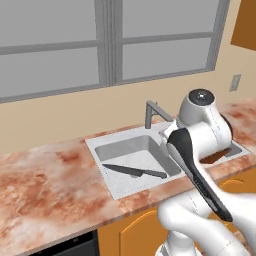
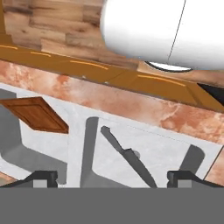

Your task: Move the cutting board and knife to the sink. Then move spray from the cabinet to the counter.

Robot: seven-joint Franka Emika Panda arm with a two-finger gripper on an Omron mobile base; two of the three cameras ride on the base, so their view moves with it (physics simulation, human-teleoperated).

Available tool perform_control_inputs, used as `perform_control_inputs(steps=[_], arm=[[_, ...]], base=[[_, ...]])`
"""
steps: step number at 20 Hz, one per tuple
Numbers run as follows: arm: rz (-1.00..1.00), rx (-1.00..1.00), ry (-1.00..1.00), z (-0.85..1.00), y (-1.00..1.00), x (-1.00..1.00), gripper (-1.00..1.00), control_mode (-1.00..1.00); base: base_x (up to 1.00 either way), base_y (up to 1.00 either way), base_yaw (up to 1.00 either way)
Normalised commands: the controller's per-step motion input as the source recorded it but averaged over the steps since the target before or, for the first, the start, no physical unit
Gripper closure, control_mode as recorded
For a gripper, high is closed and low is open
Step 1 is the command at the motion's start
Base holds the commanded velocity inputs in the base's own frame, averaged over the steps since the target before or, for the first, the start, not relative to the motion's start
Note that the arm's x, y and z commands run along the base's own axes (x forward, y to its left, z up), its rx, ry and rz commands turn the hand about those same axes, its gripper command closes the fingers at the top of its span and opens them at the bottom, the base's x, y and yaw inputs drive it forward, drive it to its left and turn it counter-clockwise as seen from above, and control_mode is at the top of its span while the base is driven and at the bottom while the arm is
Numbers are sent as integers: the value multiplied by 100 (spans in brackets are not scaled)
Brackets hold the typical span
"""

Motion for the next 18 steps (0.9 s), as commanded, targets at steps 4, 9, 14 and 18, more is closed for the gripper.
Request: perform_control_inputs(steps=[4, 9, 14, 18], arm=[[-3, 10, 0, 10, -38, -41, -100, -100], [1, 4, -1, -1, -25, -20, -100, -100], [0, 0, 2, 0, 1, -3, -100, 100], [0, 0, 0, 0, 0, 0, -100, 100]], base=[[0, 0, 0], [0, 0, 0], [-34, -15, -10], [-52, -53, -47]])
